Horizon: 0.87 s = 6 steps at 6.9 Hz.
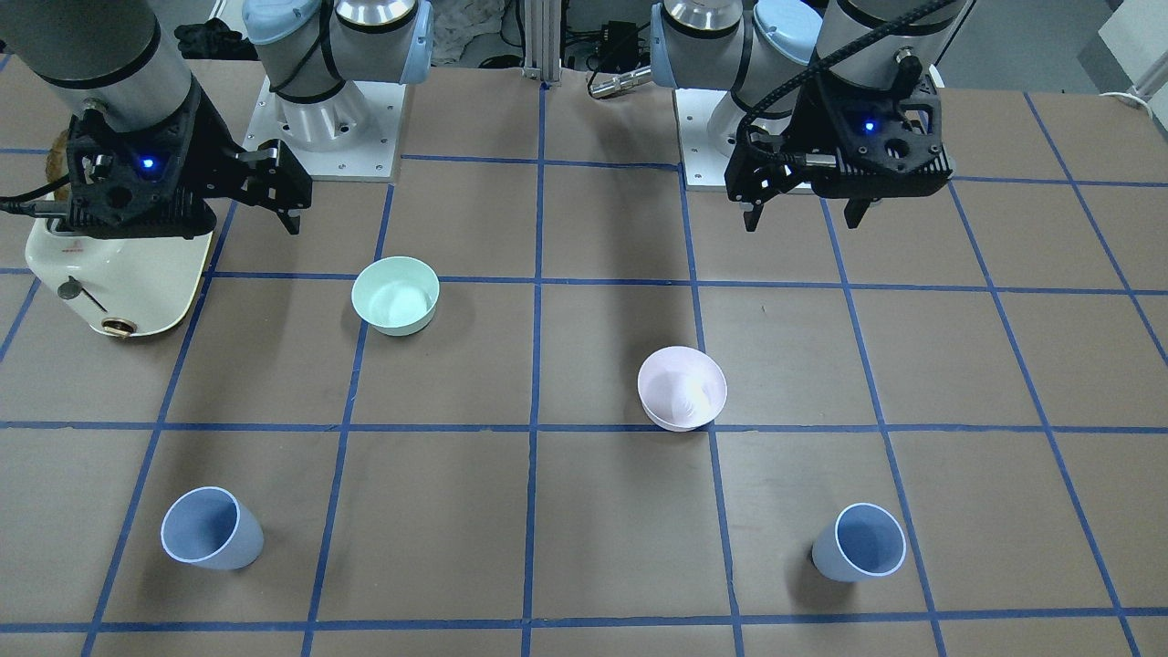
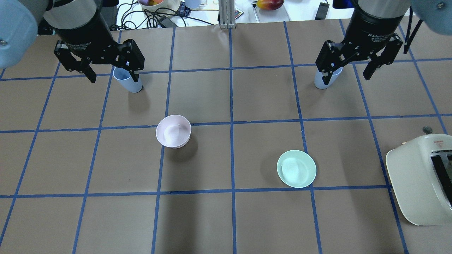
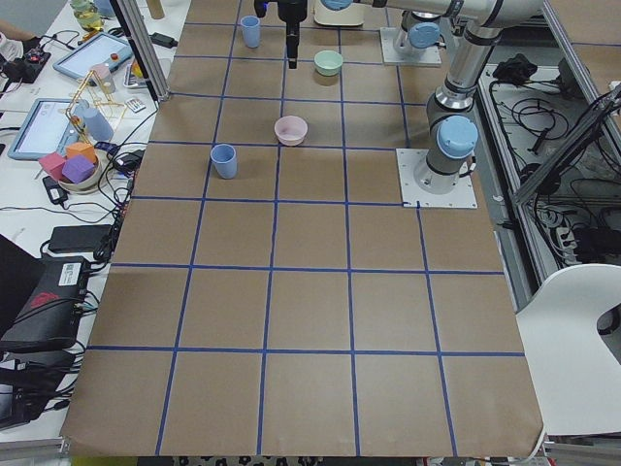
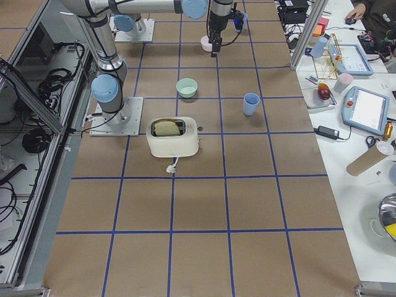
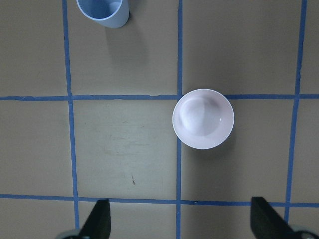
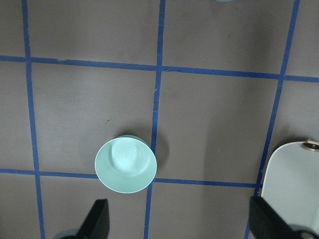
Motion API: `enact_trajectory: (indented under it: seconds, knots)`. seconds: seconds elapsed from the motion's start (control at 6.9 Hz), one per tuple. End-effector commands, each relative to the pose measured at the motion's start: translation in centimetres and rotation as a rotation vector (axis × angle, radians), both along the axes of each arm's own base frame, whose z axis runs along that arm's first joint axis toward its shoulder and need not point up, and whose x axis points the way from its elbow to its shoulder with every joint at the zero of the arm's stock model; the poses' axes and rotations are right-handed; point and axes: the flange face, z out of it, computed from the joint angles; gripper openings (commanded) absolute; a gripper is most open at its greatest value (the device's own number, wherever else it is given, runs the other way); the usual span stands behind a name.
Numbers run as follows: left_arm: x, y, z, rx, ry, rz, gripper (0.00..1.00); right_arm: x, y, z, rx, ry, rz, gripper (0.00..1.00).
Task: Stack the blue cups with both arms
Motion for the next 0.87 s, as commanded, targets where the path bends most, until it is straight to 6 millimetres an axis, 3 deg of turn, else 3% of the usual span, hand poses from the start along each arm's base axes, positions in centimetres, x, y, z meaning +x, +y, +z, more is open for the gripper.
enact_trajectory:
  seconds: [0.0,0.29,0.43,0.72]
  knots:
    - [0.0,0.0,0.0,0.0,0.0,0.0,1.0,0.0,-0.1,0.0,-0.001,0.0,0.003,1.0]
    - [0.5,-0.2,0.9,-0.021,0.008,0.009,1.0,0.1,-0.1,0.0,-0.001,-0.002,0.003,1.0]
    - [0.7,-1.8,-0.9,-0.034,0.0,0.006,1.0,0.1,-0.2,-0.1,0.0,-0.001,0.002,1.0]
    - [1.2,-9.8,-9.5,-0.092,0.002,0.017,1.0,0.1,-0.3,-0.3,0.005,-0.001,-0.001,1.0]
